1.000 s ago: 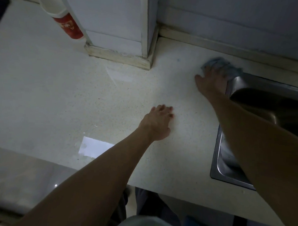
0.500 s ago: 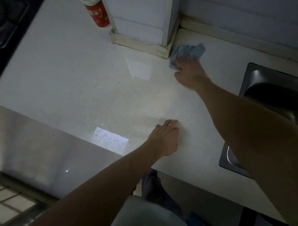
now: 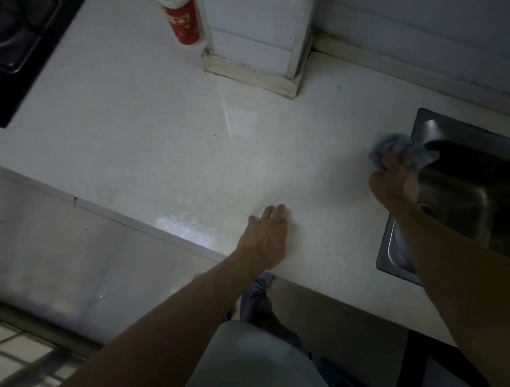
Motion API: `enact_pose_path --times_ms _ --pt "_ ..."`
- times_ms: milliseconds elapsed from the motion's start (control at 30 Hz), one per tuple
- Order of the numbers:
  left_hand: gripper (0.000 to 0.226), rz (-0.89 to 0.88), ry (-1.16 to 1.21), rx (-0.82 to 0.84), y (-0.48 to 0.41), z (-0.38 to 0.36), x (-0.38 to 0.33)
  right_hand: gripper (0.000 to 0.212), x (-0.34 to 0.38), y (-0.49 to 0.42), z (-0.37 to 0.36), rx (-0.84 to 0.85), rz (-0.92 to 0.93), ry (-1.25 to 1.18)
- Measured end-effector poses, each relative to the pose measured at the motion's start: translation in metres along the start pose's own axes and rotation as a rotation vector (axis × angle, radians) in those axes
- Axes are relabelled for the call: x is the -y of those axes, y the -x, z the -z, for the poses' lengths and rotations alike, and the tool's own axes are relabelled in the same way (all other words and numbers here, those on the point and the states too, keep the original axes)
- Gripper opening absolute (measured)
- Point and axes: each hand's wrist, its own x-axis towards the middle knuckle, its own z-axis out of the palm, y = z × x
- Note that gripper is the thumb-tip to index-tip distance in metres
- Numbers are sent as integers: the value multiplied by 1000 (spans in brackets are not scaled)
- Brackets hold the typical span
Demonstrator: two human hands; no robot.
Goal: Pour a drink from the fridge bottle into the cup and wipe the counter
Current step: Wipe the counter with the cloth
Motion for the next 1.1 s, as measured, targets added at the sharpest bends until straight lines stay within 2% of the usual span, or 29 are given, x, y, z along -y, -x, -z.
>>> enact_pose_path --times_ms 100,200,333,467,633,867,967,1100 --pt "52 24 -6 32 5 -2 14 63 21 -9 -6 60 -133 -65" --pt "54 29 45 105 2 2 18 70 51 -23 -10 102 -178 -50" --pt "56 46 38 163 -6 3 15 72 105 -44 -10 139 9 -31" --pt "56 44 53 148 -7 -1 19 77 161 -53 -10 145 239 8" --pt "52 60 95 106 -6 -2 17 76 198 -30 -17 143 459 207" --pt "53 55 118 87 -1 2 16 73 146 10 -17 135 656 329" --pt "57 55 104 85 1 -1 16 72 93 21 -13 118 563 316" --pt "62 65 81 81 -2 -9 16 69 23 32 -5 118 290 216"
